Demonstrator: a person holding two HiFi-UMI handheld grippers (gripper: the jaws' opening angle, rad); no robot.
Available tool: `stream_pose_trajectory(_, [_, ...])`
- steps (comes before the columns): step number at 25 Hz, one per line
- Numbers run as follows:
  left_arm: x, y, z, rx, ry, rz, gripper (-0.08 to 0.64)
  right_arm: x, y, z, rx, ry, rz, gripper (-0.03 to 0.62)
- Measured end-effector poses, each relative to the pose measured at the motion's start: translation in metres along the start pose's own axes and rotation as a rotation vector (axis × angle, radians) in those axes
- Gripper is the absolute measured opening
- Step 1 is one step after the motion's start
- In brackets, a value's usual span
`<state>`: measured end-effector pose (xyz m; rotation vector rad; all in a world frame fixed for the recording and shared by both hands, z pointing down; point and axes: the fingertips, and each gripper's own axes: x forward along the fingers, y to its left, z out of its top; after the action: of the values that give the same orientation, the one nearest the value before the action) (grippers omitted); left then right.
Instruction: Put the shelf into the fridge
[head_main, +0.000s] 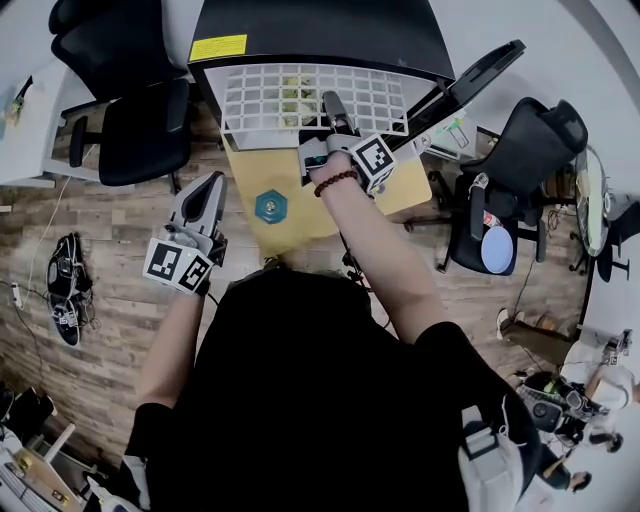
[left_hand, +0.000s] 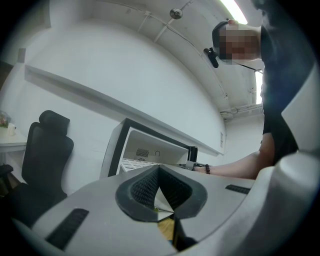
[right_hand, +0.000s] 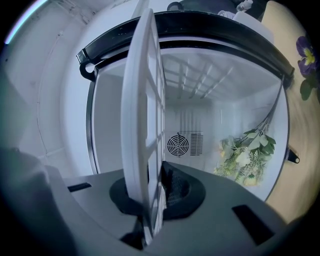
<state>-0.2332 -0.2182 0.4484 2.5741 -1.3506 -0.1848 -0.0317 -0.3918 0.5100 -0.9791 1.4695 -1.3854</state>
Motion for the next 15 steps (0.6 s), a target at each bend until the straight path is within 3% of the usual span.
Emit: stream_pose_trajectory(15, [0.003,0.002,0.005,0.038,0.0,-0.025,0.018,0.031,-0.005,0.01,-0.013,0.003,0.005,0.043])
